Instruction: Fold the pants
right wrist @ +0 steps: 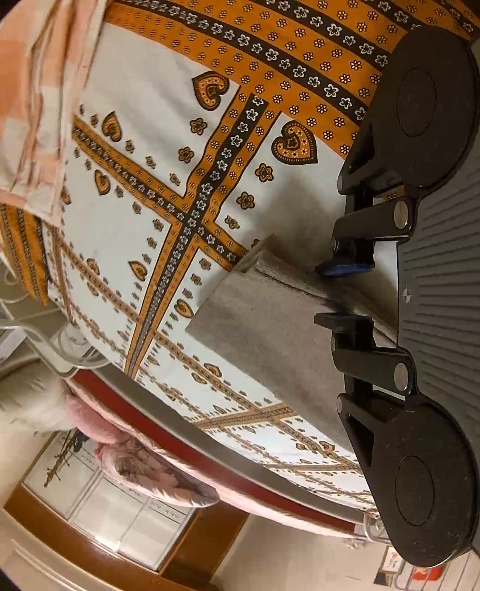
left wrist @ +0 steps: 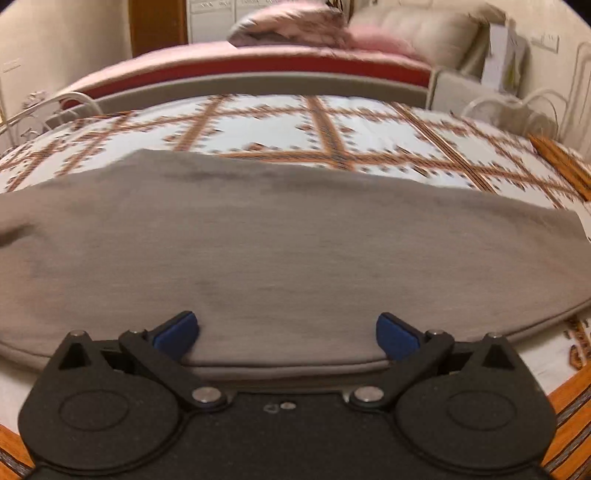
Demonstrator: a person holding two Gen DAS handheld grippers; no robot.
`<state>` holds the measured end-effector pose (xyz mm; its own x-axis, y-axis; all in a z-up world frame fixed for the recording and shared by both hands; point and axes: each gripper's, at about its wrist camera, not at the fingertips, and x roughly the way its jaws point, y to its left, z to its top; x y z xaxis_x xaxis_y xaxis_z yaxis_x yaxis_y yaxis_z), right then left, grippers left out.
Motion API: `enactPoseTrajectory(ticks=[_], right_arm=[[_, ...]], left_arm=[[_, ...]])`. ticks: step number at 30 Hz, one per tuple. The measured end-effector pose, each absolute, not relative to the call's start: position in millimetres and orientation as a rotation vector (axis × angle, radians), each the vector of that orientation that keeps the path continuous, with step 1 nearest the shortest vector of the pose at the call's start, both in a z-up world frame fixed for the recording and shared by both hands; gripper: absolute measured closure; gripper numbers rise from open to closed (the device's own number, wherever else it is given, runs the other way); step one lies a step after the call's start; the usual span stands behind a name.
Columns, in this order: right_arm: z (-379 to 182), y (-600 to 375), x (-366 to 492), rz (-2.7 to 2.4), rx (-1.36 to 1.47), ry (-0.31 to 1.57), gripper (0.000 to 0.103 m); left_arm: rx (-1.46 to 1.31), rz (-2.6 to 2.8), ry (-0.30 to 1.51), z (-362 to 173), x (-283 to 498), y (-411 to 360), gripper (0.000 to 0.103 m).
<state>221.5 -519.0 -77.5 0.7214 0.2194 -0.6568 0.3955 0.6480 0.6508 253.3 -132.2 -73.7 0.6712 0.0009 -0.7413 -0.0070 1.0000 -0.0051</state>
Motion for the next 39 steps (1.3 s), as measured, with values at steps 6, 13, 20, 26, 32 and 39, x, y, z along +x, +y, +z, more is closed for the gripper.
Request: enactPoseTrajectory(ticks=[6,13,20,26,32,39], right_arm=[[-88,-530,214,-0.123,0.993,0.792,0.06],[-91,-538,212,-0.128,1.077,0.748,0.058],[-87,-532,212,-0.168,1.037,0.747,0.059],[-87,-532,211,-0.144,1.06,0.746,0.059],[-91,-528,218,-0.139,0.993,0.755,0.073],[-55,-502,226,-0.136,0.833,0.663,0.093]], left_arm=[[0.014,-0.072,0.899,-76,260,-177,0.006],[0.057,-0.079,0.895,-84,263,-191,0.006],[0.051,-0.077,0.874,-84,262,-191,0.006],[0.044,-0.077,0.872,-85,262,-190,0.006],[0.051,-0.065,0.84,-87,259,-192,0.006],[0.153,-0.138,0.724,-72,248,-145,0.006]])
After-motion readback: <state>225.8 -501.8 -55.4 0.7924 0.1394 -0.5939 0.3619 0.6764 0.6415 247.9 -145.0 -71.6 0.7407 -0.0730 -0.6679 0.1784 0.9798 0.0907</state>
